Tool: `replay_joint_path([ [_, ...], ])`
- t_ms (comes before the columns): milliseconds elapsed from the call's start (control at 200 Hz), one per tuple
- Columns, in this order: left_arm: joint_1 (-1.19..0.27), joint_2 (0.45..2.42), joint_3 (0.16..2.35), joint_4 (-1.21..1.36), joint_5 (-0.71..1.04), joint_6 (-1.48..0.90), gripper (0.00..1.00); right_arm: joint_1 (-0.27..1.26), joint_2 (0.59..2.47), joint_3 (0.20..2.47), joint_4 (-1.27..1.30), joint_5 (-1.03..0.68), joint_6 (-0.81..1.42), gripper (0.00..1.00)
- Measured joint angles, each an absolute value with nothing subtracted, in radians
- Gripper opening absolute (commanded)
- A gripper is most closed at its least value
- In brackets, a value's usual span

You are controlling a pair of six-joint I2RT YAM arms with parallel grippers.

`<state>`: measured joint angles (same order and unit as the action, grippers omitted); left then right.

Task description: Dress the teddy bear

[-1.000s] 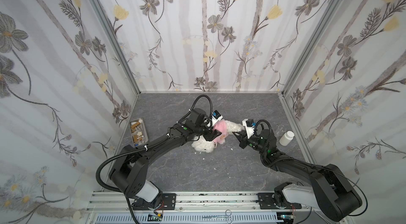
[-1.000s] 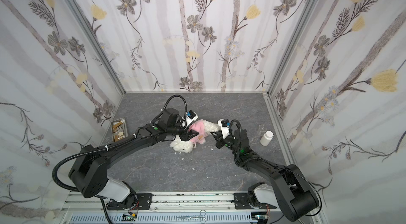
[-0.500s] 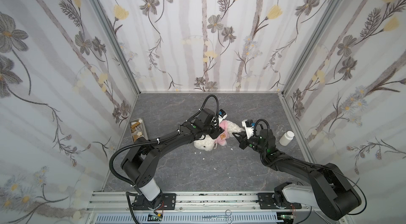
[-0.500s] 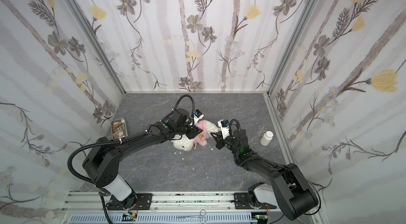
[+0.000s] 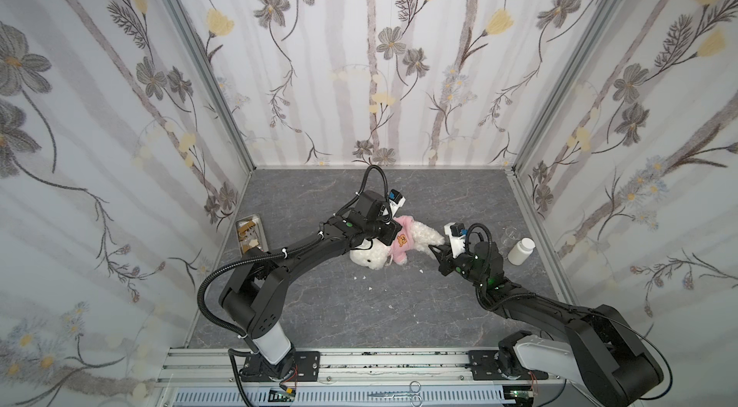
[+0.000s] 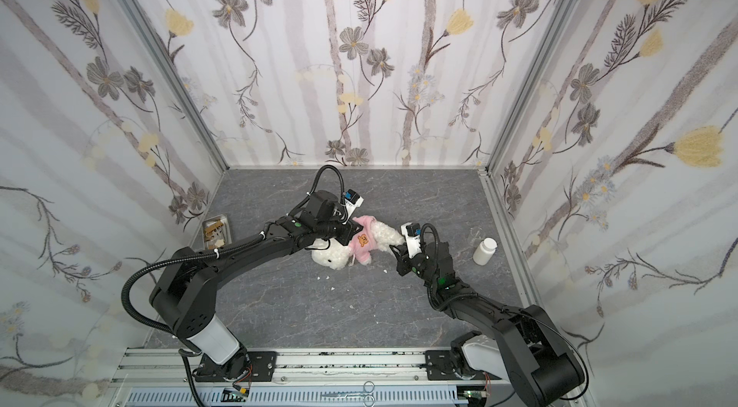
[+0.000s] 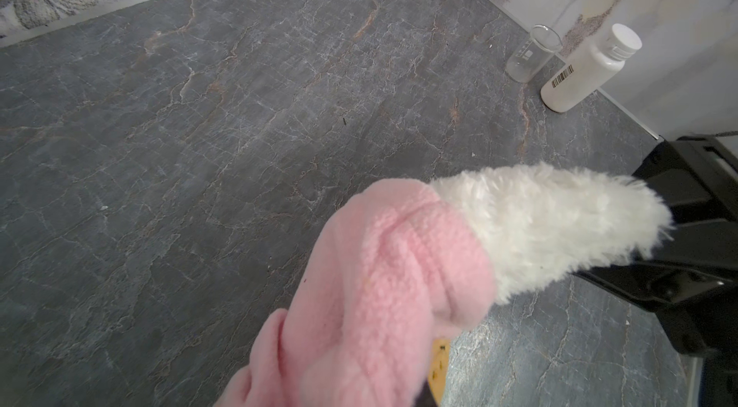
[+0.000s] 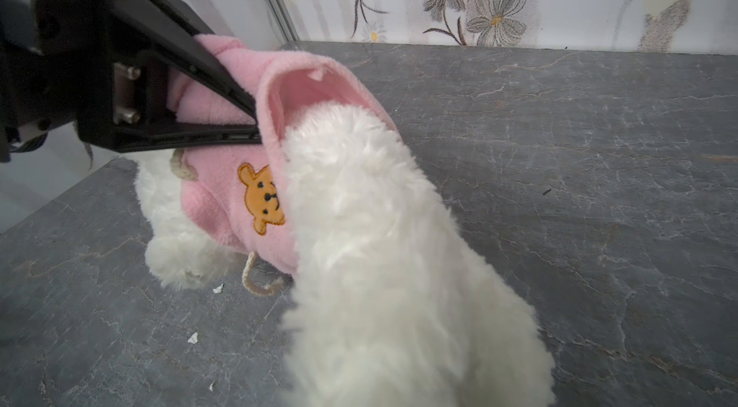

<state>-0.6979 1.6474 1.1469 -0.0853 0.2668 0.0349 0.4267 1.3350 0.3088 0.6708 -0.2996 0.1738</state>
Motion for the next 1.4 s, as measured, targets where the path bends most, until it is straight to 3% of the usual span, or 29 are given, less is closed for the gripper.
replay_joint_path([
  [90, -0.718, 1.612, 1.113, -0.087, 0.23, 0.099, 0.0, 0.427, 1.273, 0.349, 0.616, -0.29, 0.17, 0.76],
  [170, -0.73, 1.577, 1.09, -0.088, 0.228, 0.156, 0.0, 0.429, 1.219, 0.386, 0.579, -0.3, 0.159, 0.91],
  [450, -0.767, 1.489, 1.03, -0.086, 0.214, 0.293, 0.0, 0.463, 1.261, 0.45, 0.557, -0.439, 0.07, 0.91],
  [674, -0.777, 1.475, 0.996, -0.08, 0.212, 0.341, 0.0, 0.506, 1.42, 0.46, 0.624, -0.516, 0.041, 0.78],
  [774, -0.786, 1.465, 0.973, -0.069, 0.215, 0.341, 0.04, 0.514, 1.528, 0.434, 0.76, -0.514, 0.061, 0.66],
  [814, -0.789, 1.46, 0.962, -0.061, 0.219, 0.34, 0.07, 0.516, 1.554, 0.406, 0.794, -0.515, 0.072, 0.59],
  [959, -0.792, 1.442, 0.923, -0.031, 0.238, 0.331, 0.23, 0.519, 1.65, 0.36, 0.984, -0.508, 0.117, 0.21],
  [1104, -0.796, 1.411, 0.894, -0.006, 0.263, 0.305, 0.51, 0.528, 1.684, 0.316, 1.135, -0.473, 0.149, 0.01],
  [1269, -0.789, 1.291, 0.878, -0.017, 0.263, 0.25, 0.66, 0.539, 1.66, 0.308, 1.138, -0.402, 0.122, 0.0],
  [1399, -0.767, 1.164, 0.869, -0.011, 0.252, 0.177, 0.48, 0.542, 1.626, 0.304, 1.108, -0.381, 0.089, 0.0],
])
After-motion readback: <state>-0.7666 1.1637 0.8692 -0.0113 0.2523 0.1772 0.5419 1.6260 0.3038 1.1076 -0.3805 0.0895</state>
